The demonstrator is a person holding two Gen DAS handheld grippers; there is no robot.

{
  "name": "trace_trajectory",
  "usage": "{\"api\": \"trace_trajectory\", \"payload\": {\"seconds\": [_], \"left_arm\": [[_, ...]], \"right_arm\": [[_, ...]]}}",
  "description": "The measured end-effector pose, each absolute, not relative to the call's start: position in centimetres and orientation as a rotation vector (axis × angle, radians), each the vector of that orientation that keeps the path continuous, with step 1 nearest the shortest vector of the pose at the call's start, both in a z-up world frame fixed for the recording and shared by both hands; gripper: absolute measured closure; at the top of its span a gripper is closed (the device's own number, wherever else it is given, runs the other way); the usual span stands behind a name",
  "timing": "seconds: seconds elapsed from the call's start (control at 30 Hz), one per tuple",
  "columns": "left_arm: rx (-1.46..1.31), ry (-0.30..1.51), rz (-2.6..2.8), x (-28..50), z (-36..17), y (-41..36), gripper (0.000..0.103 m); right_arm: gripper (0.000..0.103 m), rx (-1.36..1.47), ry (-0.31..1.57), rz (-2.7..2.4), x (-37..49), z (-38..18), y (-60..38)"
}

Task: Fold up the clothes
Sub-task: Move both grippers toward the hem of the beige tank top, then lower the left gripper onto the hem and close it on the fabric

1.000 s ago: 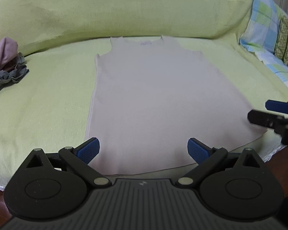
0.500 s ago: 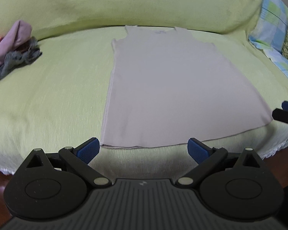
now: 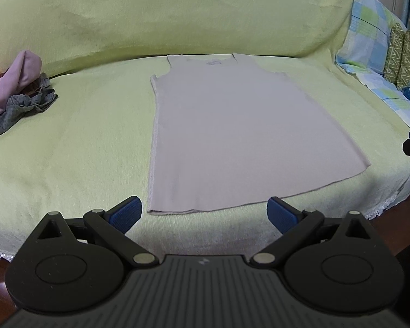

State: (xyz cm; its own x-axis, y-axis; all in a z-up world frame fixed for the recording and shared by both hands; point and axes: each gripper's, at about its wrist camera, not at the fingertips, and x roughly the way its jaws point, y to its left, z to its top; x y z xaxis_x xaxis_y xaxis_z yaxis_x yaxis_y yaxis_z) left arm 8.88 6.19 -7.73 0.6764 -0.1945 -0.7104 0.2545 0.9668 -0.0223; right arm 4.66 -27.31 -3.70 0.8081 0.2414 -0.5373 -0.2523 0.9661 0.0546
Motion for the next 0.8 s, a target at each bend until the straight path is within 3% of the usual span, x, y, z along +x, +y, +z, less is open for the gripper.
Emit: {"api": "trace_trajectory", "payload": {"seconds": [0.6,0.8], "left_arm": [[0.091,0.827,-0.317,13.4,-10.2,5.7,0.004],[0.075,0.832,-0.317,13.7,-10.6,5.9,0.004]], "right_arm": [[0.054,-0.042,0.679,0.337,10.7,-7.5,-25.0],[0.063,0.023,0.711,0.340,11.0,-8.3,-26.3]]}}
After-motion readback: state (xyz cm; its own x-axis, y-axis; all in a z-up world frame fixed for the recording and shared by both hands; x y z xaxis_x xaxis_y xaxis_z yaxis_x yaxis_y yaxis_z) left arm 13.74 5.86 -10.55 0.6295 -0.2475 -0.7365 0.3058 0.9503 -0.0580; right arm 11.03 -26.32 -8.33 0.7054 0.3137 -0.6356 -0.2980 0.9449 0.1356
